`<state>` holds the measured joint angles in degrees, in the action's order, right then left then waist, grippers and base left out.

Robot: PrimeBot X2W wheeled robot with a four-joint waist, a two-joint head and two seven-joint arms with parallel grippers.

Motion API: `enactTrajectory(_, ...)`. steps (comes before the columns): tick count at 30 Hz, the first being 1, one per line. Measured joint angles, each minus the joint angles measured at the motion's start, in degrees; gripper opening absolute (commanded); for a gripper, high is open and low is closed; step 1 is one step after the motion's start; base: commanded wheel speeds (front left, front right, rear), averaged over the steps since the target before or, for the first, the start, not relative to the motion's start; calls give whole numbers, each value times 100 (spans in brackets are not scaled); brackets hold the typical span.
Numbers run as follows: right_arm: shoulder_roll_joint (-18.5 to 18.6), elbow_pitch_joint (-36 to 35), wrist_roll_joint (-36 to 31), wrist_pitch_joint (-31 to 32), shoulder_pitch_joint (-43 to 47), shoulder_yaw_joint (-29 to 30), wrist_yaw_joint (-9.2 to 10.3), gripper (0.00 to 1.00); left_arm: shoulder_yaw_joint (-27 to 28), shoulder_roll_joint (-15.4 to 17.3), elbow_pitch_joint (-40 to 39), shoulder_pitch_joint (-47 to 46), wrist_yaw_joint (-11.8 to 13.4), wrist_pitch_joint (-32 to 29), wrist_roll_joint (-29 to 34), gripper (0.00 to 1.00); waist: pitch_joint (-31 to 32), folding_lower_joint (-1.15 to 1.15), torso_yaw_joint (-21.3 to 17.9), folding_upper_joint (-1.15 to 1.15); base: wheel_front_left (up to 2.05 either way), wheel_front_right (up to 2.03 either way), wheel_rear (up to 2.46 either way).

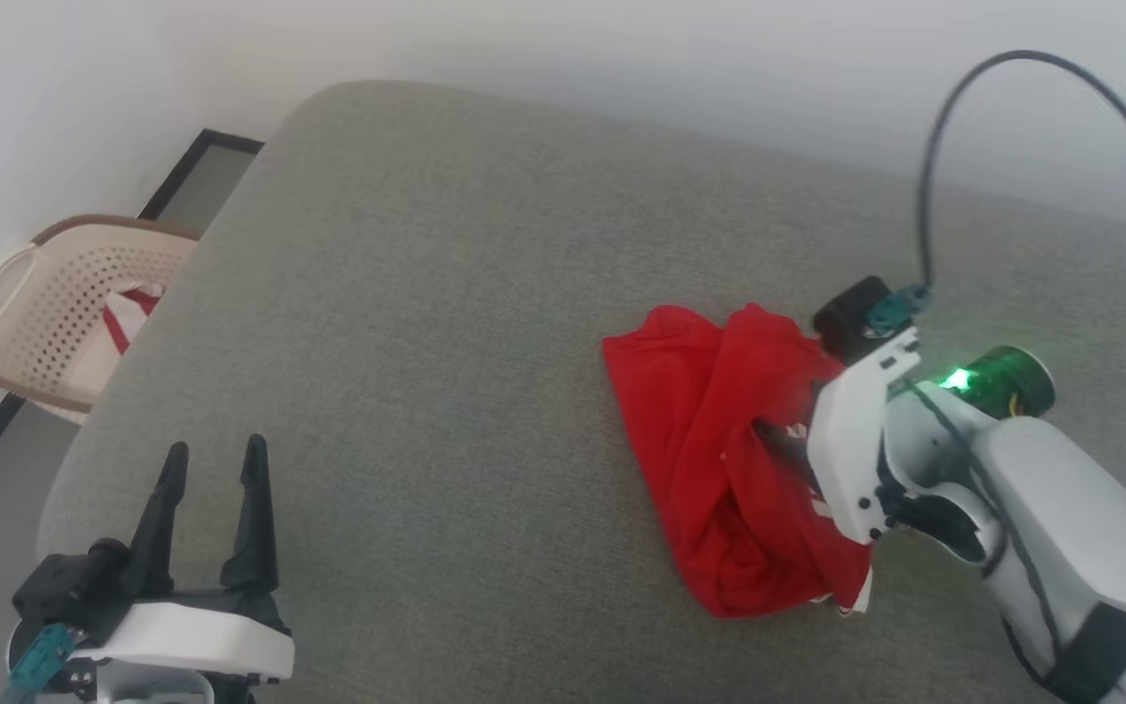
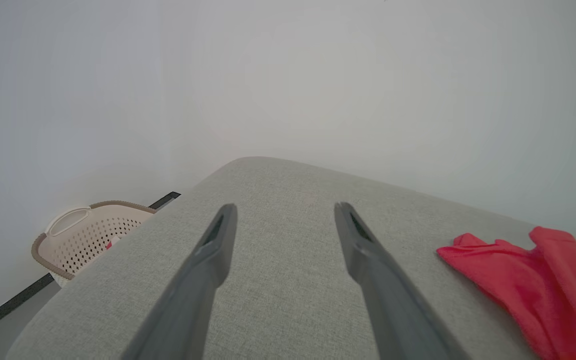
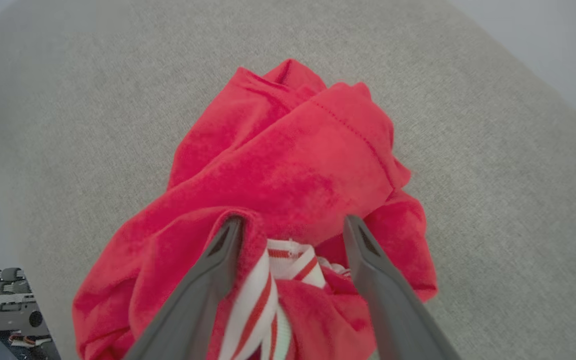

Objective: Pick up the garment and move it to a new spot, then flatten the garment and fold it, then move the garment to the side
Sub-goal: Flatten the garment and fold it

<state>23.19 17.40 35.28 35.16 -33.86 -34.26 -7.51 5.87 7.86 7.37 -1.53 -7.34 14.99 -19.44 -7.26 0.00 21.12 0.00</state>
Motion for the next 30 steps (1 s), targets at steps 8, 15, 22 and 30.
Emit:
enactTrajectory(8, -174, 949, 46, 56, -583, -700, -1, 0, -73, -42, 58, -103, 0, 0, -9, 100, -117, 0, 165, 0, 0, 0, 0)
enactTrajectory(15, -194, 956, 241, -408, -895, -969, -1, 0, -27, -64, 96, -130, 0, 0, -10, 100, -138, 0, 184, 0, 0, 0, 0)
enactTrajectory(22, -48, -87, 664, -641, -1048, -1608, 1, 0, 114, -54, 56, -128, 0, 0, -10, 100, -112, 0, 76, 0, 0, 0, 0)
enactTrajectory(30, 129, -1272, 1128, -323, -896, -2434, 1, 0, 151, -64, 21, -127, 0, 0, -7, 100, -155, 0, -56, 0, 0, 0, 0)
